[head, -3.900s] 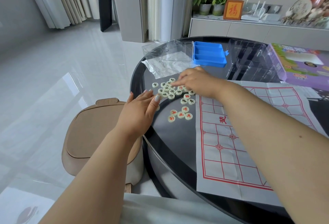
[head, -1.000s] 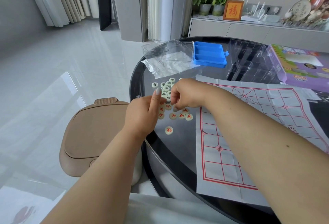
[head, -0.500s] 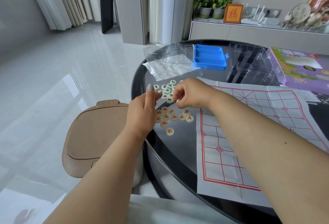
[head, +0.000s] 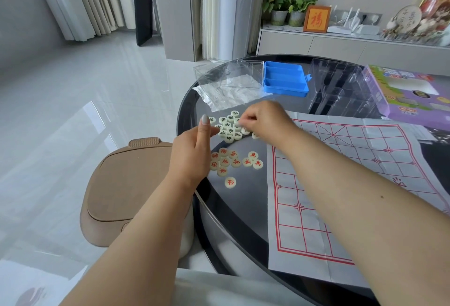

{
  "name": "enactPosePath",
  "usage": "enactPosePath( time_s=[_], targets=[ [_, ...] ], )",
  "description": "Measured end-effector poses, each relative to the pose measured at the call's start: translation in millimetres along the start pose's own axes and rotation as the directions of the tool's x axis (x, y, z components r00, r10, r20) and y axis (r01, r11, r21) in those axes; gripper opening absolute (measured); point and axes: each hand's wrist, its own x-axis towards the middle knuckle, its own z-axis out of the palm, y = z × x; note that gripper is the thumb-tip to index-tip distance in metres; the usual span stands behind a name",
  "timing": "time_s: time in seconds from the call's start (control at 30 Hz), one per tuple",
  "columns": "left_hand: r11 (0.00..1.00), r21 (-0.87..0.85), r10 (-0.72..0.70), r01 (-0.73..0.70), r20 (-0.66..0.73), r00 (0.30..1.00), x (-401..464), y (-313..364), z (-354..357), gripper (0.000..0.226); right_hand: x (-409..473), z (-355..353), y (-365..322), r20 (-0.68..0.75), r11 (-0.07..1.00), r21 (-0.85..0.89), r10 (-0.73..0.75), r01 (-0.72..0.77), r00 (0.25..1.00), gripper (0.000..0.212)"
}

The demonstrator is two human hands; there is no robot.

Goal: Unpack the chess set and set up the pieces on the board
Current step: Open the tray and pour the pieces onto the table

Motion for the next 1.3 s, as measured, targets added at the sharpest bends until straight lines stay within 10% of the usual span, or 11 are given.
enactPosePath(
  time_s=[0.1,0.43,0.97,1.3],
  targets=[
    [0.998,0.049,0.033,-0.034,0.021,0.999,4.6,1.2,-3.5,0.060,1.2,-25.6,14.5,-0.155,0.985,0.157,0.095,-0.070,0.983,0.017],
    [0.859,0.441,0.085,-0.262,0.381,0.921,16.5,-2.9,4.9,0.074,4.3,-18.3,31.9,0.211,0.959,-0.235,0.210,-0.159,0.955,0.049],
    [0.931,0.322,0.100,-0.174,0.234,0.967,23.9,-12.2,5.9,0.074,-3.3,1.9,9.8,0.275,0.972,-0.236,0.086,-0.019,0.958,0.049],
    [0.793,0.552,0.091,-0.257,0.309,0.947,20.4,-7.6,9.1,0.088,4.8,-17.0,27.5,0.234,0.929,-0.357,0.191,-0.098,0.953,0.057]
  ],
)
